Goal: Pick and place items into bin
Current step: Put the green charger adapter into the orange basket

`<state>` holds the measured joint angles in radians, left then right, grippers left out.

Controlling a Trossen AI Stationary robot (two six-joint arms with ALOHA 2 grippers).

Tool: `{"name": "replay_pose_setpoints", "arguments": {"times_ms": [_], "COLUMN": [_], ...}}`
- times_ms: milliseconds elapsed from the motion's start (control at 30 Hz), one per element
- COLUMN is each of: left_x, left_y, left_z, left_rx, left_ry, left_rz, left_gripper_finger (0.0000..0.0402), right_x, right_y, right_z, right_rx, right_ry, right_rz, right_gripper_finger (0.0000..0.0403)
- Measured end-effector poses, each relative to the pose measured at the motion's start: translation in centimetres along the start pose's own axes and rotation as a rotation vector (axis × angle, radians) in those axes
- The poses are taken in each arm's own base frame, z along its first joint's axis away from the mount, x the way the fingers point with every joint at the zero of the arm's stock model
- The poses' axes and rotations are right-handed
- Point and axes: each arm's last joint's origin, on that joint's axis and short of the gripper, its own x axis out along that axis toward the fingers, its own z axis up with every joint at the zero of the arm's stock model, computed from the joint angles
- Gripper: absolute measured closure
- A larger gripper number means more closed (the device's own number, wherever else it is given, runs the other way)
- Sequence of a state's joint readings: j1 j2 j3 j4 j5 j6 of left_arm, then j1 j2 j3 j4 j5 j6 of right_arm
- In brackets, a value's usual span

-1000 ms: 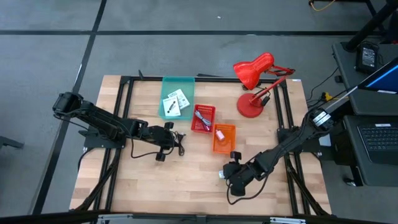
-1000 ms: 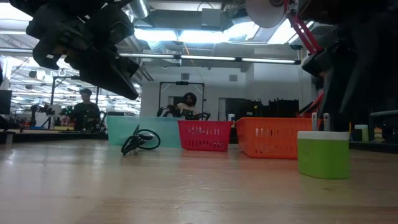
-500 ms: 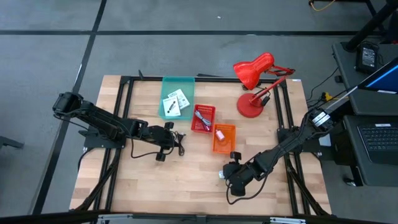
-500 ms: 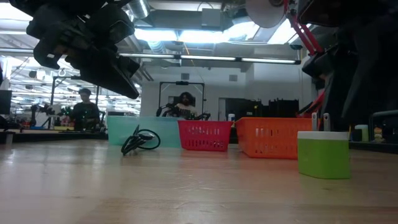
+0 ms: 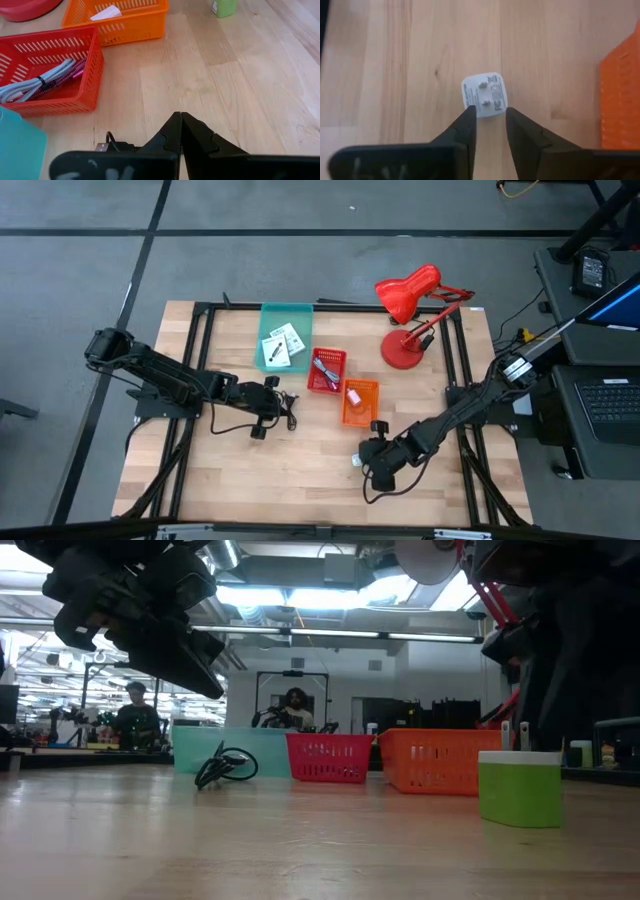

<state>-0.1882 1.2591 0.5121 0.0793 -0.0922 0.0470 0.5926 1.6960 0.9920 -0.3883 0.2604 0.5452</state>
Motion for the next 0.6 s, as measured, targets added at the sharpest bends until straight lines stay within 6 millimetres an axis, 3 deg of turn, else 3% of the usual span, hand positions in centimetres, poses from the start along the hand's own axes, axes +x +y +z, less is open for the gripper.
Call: {"name": "replay_pose_setpoints", "arguments": {"times_ms": [167, 300, 600], "left_x": [0.0, 0.0, 0.0], "left_y": [0.0, 0.0, 0.0], "left_z": [0.03, 0.03, 0.03], "left_rx": [0.0, 0.0, 0.0], "left_ry": [-0.003, -0.003, -0.003], "left_rz": [0.0, 0.0, 0.0], "left_gripper_finger": [0.0396, 0.0396, 0.0396], "right_x": [-0.35, -0.26, -0.29], "right_y": [-0.02, -0.01, -0.04], "right_z": [0.15, 0.12, 0.09], "right_rx": [0.018, 0.053, 0.029], "right_ry": [-0.011, -0.009, -0.006], "right_rz": [0.007, 0.006, 0.004], "right_gripper_finger": [0.035, 0.0352, 0.0266]}}
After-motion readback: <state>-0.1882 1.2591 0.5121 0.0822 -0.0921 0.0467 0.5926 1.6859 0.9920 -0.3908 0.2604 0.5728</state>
